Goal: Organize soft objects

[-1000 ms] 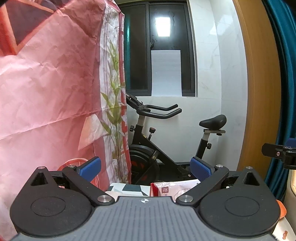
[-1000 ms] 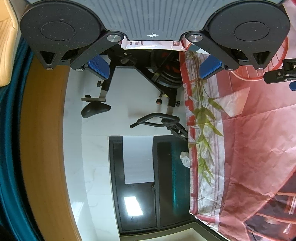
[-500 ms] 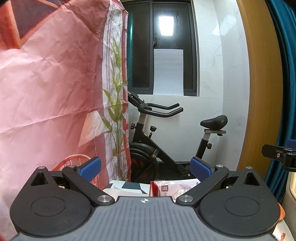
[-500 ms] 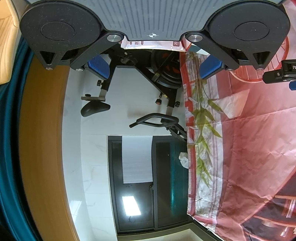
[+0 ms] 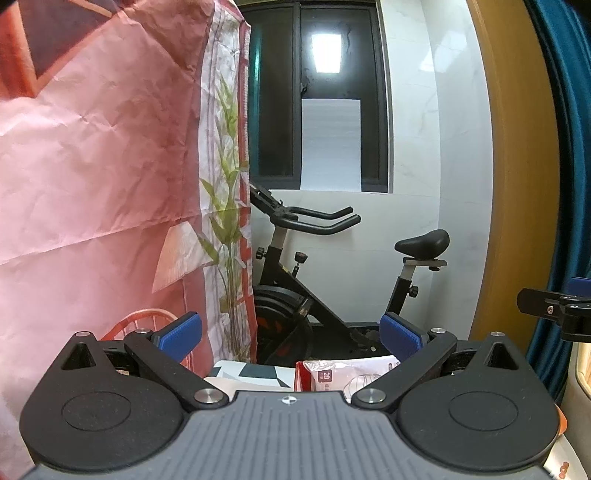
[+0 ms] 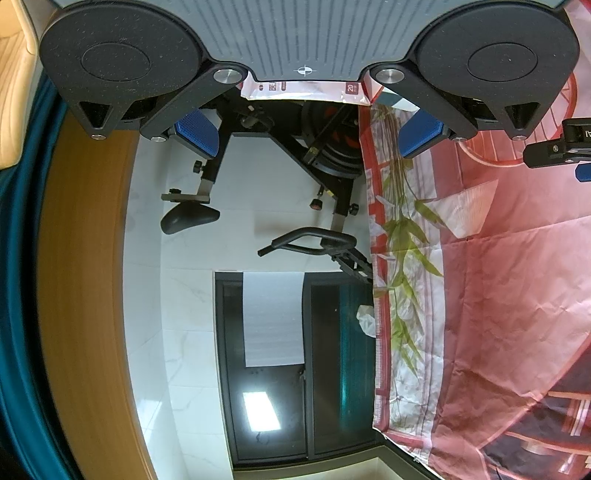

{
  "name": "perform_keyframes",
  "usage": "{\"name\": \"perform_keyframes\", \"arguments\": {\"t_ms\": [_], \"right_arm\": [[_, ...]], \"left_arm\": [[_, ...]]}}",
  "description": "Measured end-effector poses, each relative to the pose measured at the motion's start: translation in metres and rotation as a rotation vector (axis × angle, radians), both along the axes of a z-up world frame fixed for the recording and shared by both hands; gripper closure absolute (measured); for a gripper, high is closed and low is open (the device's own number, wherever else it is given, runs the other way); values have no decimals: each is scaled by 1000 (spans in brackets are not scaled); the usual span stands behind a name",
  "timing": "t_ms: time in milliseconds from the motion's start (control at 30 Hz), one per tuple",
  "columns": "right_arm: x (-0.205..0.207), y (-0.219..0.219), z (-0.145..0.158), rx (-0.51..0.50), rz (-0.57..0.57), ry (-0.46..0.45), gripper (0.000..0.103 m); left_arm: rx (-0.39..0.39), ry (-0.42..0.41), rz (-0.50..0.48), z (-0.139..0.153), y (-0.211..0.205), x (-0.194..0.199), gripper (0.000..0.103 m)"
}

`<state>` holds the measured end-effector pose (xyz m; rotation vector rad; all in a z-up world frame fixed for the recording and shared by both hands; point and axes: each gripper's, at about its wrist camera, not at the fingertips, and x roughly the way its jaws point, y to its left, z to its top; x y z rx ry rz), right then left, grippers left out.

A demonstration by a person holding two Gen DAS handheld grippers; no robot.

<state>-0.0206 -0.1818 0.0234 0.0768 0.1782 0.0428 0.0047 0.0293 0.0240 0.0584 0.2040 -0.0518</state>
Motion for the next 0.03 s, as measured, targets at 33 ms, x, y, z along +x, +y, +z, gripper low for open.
{"name": "perform_keyframes", "arguments": {"t_ms": [33], "right_arm": [[0, 0, 0, -1, 0, 0, 0]], "left_arm": [[3, -2, 2, 0, 0, 0, 0]]}}
